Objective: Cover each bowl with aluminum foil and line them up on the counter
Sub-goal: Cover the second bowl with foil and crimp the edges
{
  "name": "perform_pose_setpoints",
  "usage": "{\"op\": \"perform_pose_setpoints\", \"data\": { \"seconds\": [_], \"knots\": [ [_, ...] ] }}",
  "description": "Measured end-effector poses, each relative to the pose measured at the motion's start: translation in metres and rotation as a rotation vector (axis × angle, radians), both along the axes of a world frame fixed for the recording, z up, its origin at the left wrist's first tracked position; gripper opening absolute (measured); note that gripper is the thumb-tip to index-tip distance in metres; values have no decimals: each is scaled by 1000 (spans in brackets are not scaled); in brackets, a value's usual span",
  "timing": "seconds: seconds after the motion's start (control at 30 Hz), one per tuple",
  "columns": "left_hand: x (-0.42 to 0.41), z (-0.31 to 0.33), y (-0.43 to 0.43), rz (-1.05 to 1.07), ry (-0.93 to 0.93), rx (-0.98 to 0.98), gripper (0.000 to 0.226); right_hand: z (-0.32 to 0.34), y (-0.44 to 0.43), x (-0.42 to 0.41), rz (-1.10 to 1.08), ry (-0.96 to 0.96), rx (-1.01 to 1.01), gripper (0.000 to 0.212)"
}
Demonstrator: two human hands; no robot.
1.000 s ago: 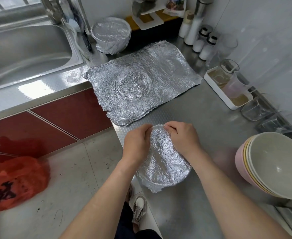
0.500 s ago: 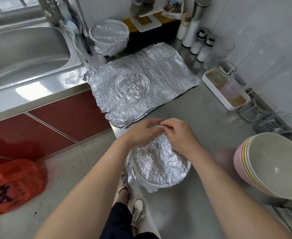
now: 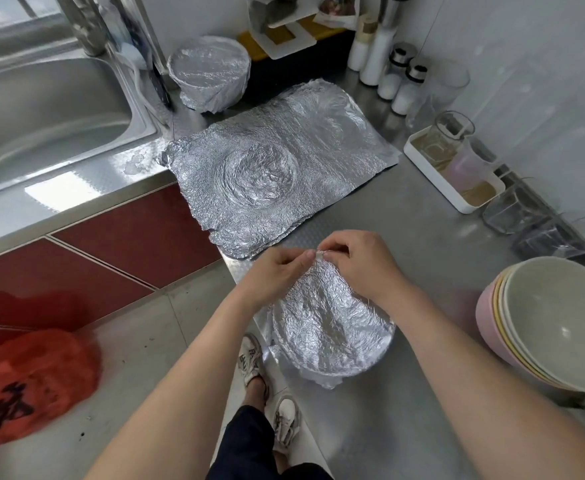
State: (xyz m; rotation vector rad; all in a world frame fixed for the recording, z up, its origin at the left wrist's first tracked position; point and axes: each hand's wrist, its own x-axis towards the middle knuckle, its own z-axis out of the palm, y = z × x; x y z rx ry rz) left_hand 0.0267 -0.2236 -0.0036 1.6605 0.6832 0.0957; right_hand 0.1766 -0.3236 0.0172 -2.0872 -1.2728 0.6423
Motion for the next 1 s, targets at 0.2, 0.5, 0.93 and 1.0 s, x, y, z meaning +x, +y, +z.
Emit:
{"op": "perform_pose_setpoints", "data": {
  "seconds": [0.2,0.5,0.93,1.0],
  "knots": [
    [-1,-8,-15,173,24,92,53,-3,11,1,37,-3,-42,5],
    [-6,-9,-37,337,82,186,48,8,13,2,143,65,-86,25],
    [-46,21,-108,310,298,185,55,0,-86,-8,-408,105,-228,35],
    [-47,26,-109,252,395,253,55,-2,-85,-15,-423,80,-229,37]
  ]
}}
